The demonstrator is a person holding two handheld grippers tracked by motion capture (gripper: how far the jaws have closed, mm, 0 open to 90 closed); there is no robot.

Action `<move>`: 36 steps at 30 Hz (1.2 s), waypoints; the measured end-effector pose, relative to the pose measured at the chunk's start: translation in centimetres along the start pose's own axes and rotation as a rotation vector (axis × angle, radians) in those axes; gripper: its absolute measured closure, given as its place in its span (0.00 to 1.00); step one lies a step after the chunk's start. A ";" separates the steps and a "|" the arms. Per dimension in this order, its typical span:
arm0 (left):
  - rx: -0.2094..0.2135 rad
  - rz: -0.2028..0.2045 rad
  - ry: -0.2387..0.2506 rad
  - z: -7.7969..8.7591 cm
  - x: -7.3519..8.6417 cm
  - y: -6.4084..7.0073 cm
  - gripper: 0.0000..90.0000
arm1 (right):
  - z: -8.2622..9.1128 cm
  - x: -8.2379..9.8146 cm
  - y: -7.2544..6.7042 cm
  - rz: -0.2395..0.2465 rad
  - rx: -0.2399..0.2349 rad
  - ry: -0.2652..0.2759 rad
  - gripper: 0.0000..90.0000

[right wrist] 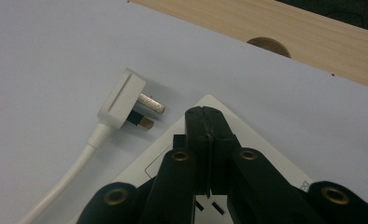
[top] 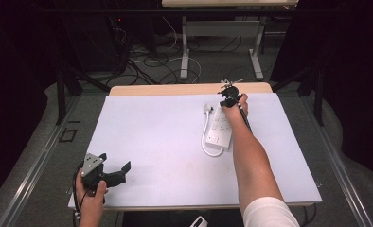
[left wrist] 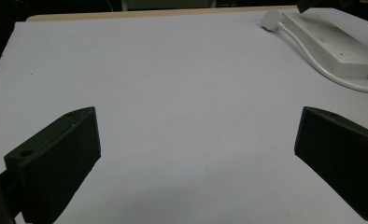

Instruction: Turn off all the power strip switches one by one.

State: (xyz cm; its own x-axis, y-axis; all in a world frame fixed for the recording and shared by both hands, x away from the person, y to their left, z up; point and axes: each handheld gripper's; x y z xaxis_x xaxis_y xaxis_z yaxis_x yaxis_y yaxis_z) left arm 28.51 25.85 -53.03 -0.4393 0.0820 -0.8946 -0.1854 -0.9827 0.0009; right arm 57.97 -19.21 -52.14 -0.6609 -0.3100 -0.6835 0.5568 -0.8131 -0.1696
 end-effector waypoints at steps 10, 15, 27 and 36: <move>-0.005 0.008 0.002 0.0 0.0 -0.1 0.01 | -0.4 0.1 0.0 -0.001 -0.017 -0.006 1.00; -0.006 0.009 0.002 0.1 0.0 -0.1 0.01 | -0.5 0.1 -0.3 0.005 -0.039 -0.012 1.00; -0.006 0.012 -0.001 0.1 0.1 -0.2 0.01 | -0.7 0.6 -0.1 0.007 -0.010 0.010 1.00; 0.001 0.000 0.000 0.0 0.0 0.1 0.01 | 0.0 0.3 -0.3 -0.011 -0.025 0.023 1.00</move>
State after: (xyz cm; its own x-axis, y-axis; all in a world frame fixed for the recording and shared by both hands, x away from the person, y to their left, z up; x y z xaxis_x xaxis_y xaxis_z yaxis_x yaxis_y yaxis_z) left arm 28.45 25.77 -53.01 -0.4393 0.0822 -0.8946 -0.1864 -0.9825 0.0012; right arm 57.60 -19.08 -52.27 -0.6555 -0.2900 -0.6973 0.5624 -0.8037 -0.1944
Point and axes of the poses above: each handheld gripper's, and its own axes: z roughly backward along the jaws, x roughly out of its underside, y roughly to its right, and after that the axes turned 14 degrees about -x, right-handed
